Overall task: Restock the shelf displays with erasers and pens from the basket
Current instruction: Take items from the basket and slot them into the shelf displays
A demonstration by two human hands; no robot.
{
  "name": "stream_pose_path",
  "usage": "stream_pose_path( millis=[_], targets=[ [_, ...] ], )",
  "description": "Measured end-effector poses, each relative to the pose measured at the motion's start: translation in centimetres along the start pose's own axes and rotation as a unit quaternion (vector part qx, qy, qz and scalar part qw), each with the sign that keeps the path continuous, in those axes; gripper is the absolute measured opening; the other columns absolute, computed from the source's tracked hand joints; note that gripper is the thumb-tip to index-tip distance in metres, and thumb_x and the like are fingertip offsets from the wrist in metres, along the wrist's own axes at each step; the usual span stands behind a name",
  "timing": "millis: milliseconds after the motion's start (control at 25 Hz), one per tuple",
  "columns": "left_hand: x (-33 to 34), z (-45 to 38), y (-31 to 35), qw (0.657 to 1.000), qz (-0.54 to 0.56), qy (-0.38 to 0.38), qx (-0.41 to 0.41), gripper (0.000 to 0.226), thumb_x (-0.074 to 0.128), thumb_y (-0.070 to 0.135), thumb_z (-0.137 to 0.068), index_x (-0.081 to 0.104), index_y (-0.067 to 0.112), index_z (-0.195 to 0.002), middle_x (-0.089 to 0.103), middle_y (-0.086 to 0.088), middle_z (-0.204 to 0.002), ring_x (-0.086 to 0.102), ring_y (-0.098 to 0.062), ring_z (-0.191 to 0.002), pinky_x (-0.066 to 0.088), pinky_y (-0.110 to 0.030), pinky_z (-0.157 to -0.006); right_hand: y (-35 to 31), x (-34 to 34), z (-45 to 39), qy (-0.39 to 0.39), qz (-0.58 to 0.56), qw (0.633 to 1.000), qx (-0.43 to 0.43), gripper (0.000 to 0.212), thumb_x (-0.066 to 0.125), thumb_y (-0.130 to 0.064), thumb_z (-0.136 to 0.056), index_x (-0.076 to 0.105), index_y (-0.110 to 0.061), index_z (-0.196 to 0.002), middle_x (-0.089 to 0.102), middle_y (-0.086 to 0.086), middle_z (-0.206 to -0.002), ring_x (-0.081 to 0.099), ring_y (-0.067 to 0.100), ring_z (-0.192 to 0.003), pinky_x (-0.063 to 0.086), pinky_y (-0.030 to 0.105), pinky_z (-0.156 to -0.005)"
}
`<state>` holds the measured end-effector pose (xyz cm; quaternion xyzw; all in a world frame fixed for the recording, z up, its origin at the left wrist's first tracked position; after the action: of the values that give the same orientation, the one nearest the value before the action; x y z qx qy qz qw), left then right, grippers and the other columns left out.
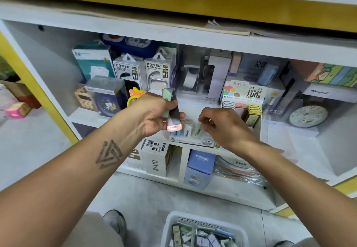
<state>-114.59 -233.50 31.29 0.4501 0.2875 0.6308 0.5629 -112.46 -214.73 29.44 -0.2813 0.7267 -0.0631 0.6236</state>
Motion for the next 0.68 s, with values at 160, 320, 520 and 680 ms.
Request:
stream_pose_path(
  millis=[160,320,520,680],
  targets=[
    [0.4,0.2,-0.1,1.0,0.01,-0.018,0.0,0.02,0.053,-0.005,-0.095,0.053,0.0,-0.115,0.058,-0.021,-0.105,0.068,-0.036,-0.074,0.059,-0.052,-0.059,-0.4,0.1,-0.2,0.002,0.043,0.999,-0.026,0.007,0.061,-0.015,-0.095,0.066,-0.019,-0.097,0.072,0.0,-0.092,0.063,0.024,-0.084,0.054,0.039,-0.075],
    [1.3,0.3,-0.5,0.998,0.001,-0.058,-0.017,0.004,0.05,-0.004,-0.097,0.054,-0.003,-0.096,0.064,-0.02,-0.083,0.072,-0.035,-0.072,0.06,-0.051,-0.064,-0.2,-0.1,-0.3,-0.02,0.055,0.998,-0.021,0.008,0.059,-0.016,-0.095,0.065,-0.02,-0.092,0.07,0.002,-0.086,0.062,0.025,-0.08,0.054,0.04,-0.072],
    [2.2,0.1,-0.7,0.997,-0.017,-0.072,-0.021,0.013,0.045,-0.001,-0.099,0.055,-0.007,-0.105,0.073,-0.02,-0.082,0.073,-0.032,-0.071,0.06,-0.049,-0.069,0.2,0.3,-0.2,-0.044,0.071,0.996,-0.022,0.014,0.056,-0.017,-0.096,0.07,-0.018,-0.097,0.071,0.005,-0.093,0.064,0.028,-0.086,0.053,0.04,-0.076],
    [3.0,0.5,-0.7,0.995,-0.048,-0.089,-0.004,0.009,0.051,-0.005,-0.096,0.058,-0.002,-0.099,0.069,-0.017,-0.073,0.069,-0.028,-0.063,0.059,-0.045,-0.07,0.0,0.8,0.0,-0.074,0.048,0.996,0.0,0.026,0.052,-0.019,-0.1,0.072,-0.026,-0.115,0.068,-0.002,-0.114,0.062,0.023,-0.104,0.051,0.039,-0.09]
  ],
)
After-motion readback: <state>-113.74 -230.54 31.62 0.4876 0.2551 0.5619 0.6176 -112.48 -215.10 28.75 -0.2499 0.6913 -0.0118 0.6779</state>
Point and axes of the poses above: each hand's wrist, its own z-axis away from the middle knuckle, its own x-axis out of the palm, y = z × x, the point moved 4 cm from there along -z, towards the middle knuckle
